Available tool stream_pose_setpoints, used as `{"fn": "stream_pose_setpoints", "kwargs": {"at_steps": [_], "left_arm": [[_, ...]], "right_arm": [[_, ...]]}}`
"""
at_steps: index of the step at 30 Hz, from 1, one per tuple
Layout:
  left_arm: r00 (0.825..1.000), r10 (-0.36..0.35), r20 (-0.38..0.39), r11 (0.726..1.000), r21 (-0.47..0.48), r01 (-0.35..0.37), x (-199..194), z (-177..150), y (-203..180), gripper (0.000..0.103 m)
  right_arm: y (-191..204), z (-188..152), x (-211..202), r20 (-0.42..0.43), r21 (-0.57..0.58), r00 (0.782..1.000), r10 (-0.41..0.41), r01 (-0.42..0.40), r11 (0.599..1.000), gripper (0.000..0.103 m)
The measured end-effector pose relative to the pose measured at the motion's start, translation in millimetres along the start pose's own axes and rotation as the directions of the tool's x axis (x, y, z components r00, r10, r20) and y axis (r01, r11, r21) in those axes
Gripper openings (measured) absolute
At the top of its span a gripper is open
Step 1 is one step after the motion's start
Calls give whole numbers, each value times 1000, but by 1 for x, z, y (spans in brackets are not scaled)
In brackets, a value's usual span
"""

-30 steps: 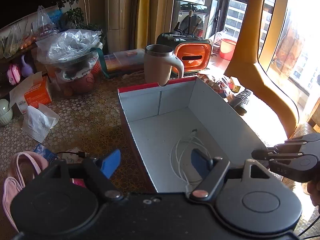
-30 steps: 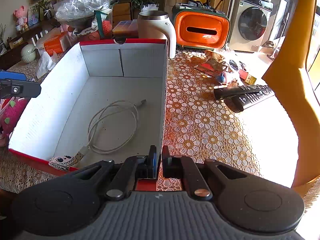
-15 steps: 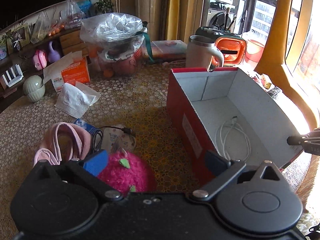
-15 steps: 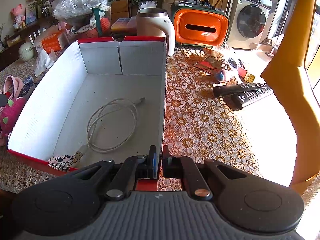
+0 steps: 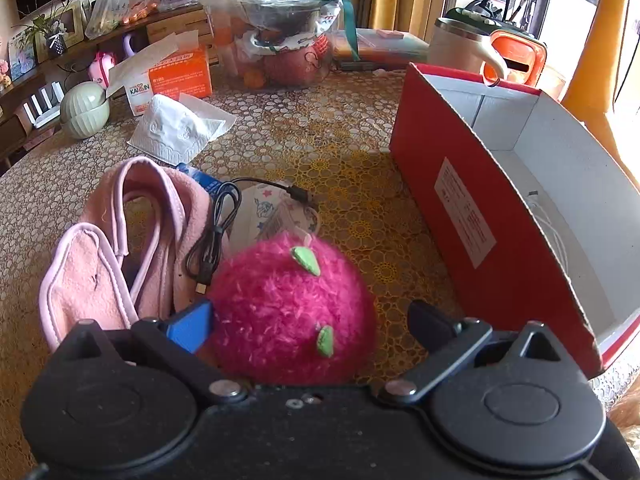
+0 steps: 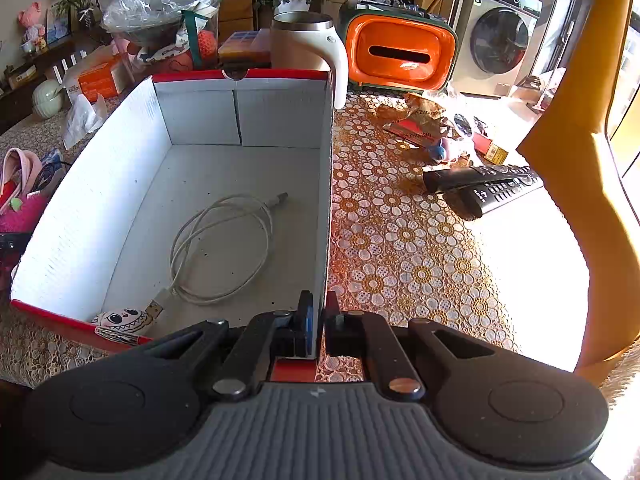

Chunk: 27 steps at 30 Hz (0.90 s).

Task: Organize objects
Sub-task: 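Return the left tool and grasp the pink fluffy ball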

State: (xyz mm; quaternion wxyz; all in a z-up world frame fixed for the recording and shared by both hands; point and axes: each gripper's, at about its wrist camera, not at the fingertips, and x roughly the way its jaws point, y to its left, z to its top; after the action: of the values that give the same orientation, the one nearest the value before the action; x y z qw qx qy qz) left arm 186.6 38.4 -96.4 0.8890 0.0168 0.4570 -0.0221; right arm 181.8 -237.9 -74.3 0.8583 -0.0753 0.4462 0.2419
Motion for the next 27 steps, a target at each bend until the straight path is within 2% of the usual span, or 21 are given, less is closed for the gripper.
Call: {"fn": "stream_pose_setpoints", "kwargs": {"at_steps": [7,12,18,27], "left_arm": [[997,67,25,996,63,-69,9,-2,-11,100],[992,122,39,986,109,-126,10,-3,-16,88],[993,108,55,988,105,-114,2,-2,-15,76],[995,20,94,993,115,-31,-26,5,-21,73]], "right_arm": [[0,0,1,-1,-1,1000,-2,2,1000,5],[0,-1,1,-3,-2,1000,0,0,1000,5],[1,0,1,-3,-3,1000,-1,1,1000,5],[1,0,0,2,-9,1000,2,-2,1000,5]]}}
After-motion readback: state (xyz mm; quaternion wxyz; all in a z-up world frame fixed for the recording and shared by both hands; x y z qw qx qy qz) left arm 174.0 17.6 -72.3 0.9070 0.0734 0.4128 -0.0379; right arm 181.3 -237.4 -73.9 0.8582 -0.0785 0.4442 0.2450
